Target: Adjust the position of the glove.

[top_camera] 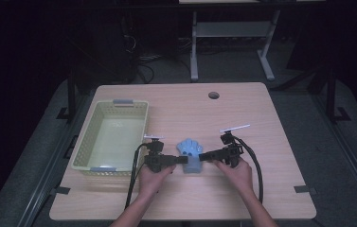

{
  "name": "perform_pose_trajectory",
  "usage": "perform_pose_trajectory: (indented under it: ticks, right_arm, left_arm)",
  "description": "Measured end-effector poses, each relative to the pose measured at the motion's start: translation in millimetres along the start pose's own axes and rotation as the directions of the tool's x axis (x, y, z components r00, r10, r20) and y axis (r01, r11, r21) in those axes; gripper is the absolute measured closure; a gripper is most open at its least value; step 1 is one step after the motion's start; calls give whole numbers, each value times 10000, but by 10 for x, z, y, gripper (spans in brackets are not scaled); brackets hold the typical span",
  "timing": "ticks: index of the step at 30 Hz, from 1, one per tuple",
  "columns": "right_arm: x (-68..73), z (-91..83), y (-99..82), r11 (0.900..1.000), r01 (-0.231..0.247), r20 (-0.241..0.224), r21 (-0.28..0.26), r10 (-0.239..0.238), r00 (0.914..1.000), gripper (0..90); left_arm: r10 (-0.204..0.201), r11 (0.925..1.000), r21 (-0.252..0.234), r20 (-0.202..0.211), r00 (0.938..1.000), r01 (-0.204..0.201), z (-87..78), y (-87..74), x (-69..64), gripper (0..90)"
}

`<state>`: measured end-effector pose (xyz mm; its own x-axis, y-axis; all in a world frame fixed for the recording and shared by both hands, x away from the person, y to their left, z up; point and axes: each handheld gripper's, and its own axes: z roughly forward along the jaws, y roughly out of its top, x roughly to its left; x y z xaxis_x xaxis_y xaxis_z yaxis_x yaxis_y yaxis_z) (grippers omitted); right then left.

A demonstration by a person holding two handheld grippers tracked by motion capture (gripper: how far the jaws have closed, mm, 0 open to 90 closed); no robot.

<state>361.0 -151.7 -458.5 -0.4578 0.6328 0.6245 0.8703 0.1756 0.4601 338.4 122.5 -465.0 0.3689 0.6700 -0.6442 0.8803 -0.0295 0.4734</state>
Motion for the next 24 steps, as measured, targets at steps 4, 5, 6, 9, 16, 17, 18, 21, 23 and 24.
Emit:
perform_pose_trajectory:
  ticks: [4, 5, 6, 9, 16, 17, 18, 21, 23, 24]
  right_arm:
    - [-7, 25, -12, 9999, -143, -64, 23, 143, 9999, 456]
    - [-7, 25, -12, 9999, -143, -64, 23, 143, 9999, 456]
    - [-4, 34, -13, 9999, -161, -83, 33, 162, 9998, 462]
    - [13, 73, -27, 9997, -234, -184, 55, 235, 9996, 496]
    - [-43, 144, -140, 9980, -577, -350, -240, 568, 9978, 568]
    - [-43, 144, -140, 9980, -577, -350, -240, 568, 9978, 568]
    - [-41, 161, -150, 9976, -633, -436, -275, 620, 9971, 586]
    - [-42, 179, -150, 9982, -513, -417, -319, 500, 9979, 597]
    - [-23, 192, -151, 9981, -519, -377, -341, 506, 9980, 611]
    - [-23, 192, -151, 9981, -519, -377, -341, 506, 9980, 611]
  left_arm:
    - [-57, 9999, 99, -50, 10000, 58, 48, -16, 1, 388]
    - [-57, 9999, 99, -50, 10000, 58, 48, -16, 1, 404]
    - [-56, 10000, 80, -82, 10000, 57, 53, -17, -2, 404]
    - [-201, 9997, 143, 34, 9998, 200, 66, -20, 2, 441]
    - [-237, 9995, 199, 385, 9990, 229, 104, -42, 9, 491]
    - [-250, 9995, 210, 414, 9988, 241, 108, -40, 10, 491]
    - [-267, 9993, 267, 532, 9982, 253, 125, -40, 20, 515]
    - [-396, 9989, 294, 717, 9966, 376, 142, -43, 29, 542]
    - [-429, 9987, 305, 790, 9960, 406, 155, -45, 38, 572]
    - [-429, 9987, 305, 790, 9960, 406, 155, -45, 38, 580]
